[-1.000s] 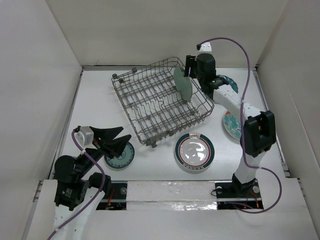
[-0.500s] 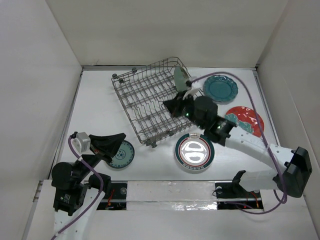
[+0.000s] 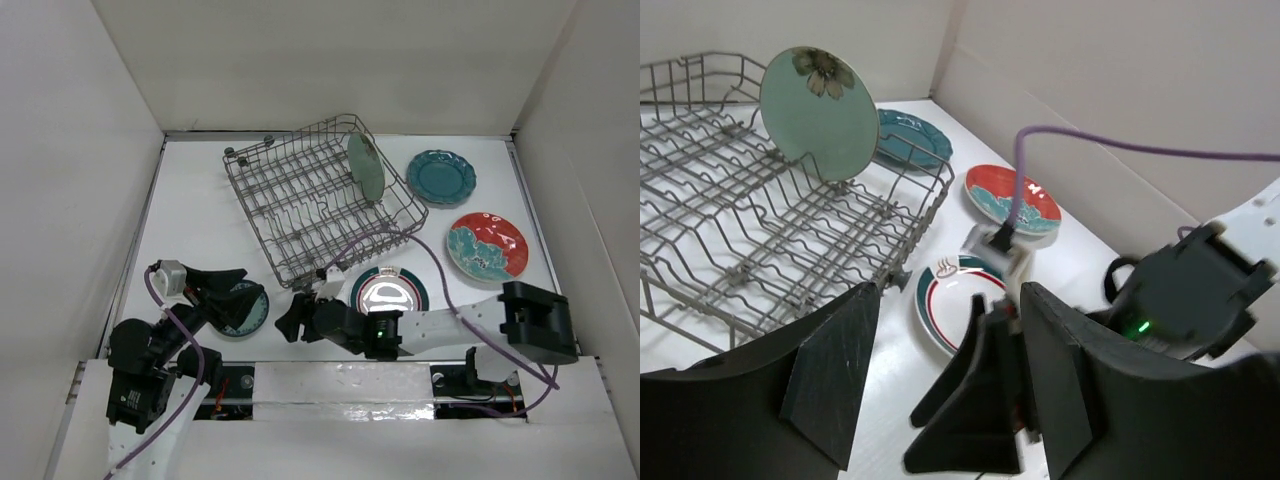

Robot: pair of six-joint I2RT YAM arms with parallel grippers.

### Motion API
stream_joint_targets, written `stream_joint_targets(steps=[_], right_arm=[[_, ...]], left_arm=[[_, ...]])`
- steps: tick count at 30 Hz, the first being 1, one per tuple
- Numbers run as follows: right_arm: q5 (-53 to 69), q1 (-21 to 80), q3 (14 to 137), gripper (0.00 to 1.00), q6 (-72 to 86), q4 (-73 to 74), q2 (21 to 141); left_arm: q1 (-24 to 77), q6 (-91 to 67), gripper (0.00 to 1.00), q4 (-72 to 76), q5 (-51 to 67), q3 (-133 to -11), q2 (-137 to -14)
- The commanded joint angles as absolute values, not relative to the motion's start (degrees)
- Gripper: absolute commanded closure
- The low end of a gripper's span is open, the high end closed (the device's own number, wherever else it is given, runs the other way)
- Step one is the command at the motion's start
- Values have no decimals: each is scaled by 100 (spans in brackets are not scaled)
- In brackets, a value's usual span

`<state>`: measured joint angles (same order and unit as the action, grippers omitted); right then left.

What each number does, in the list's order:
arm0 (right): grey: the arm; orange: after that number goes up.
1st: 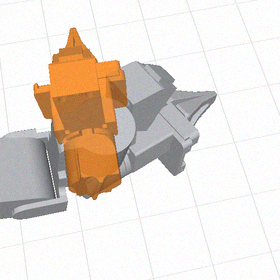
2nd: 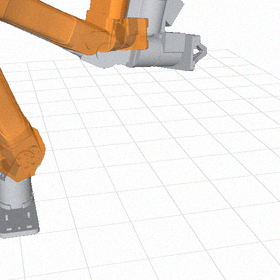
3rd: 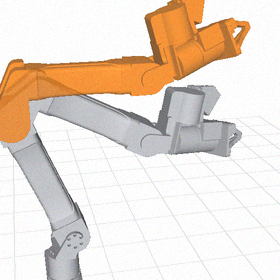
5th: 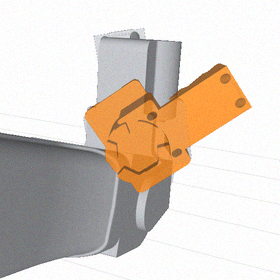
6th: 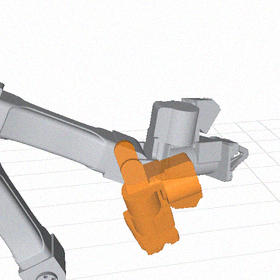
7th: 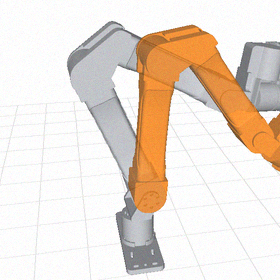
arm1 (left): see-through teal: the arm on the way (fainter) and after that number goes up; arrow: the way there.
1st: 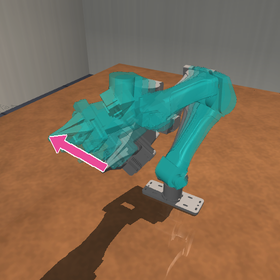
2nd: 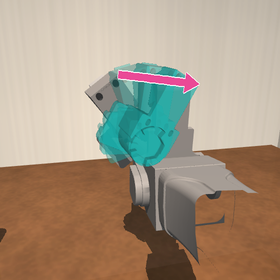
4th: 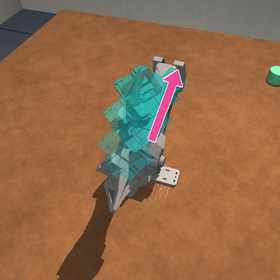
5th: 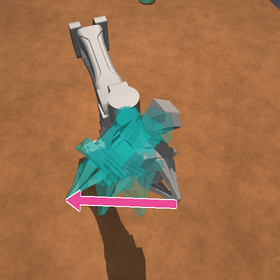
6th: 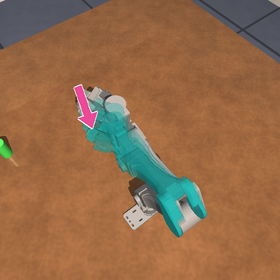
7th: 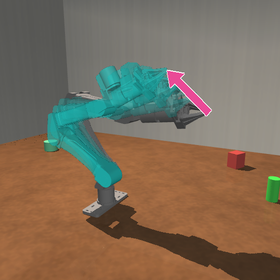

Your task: Load the plates into the dish rack

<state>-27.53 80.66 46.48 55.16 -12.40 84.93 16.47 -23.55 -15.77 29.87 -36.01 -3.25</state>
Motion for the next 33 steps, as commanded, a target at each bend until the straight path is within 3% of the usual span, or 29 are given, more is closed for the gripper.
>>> stream_joint_targets(steps=[1,11,17,26,33], right_arm=[[-3296,8208,4992,31,6459,-1766,9148],[-3305,8147,5871,36,7242,-1749,10791],[-3427,8086,6310,44,7471,-1696,11285],[-3235,7858,6354,69,7840,-1661,11777],[-3339,7857,6240,100,7735,-1670,11672]], left_arm=[[1687,-2593,44,-1547,3032,-3744,-124],[1687,-2417,46,-1327,3032,-3647,-26],[1687,-2400,47,-1292,3032,-3630,185],[1687,-2373,47,-1248,3032,-3630,176],[1687,-2355,47,-1230,3032,-3630,176]])
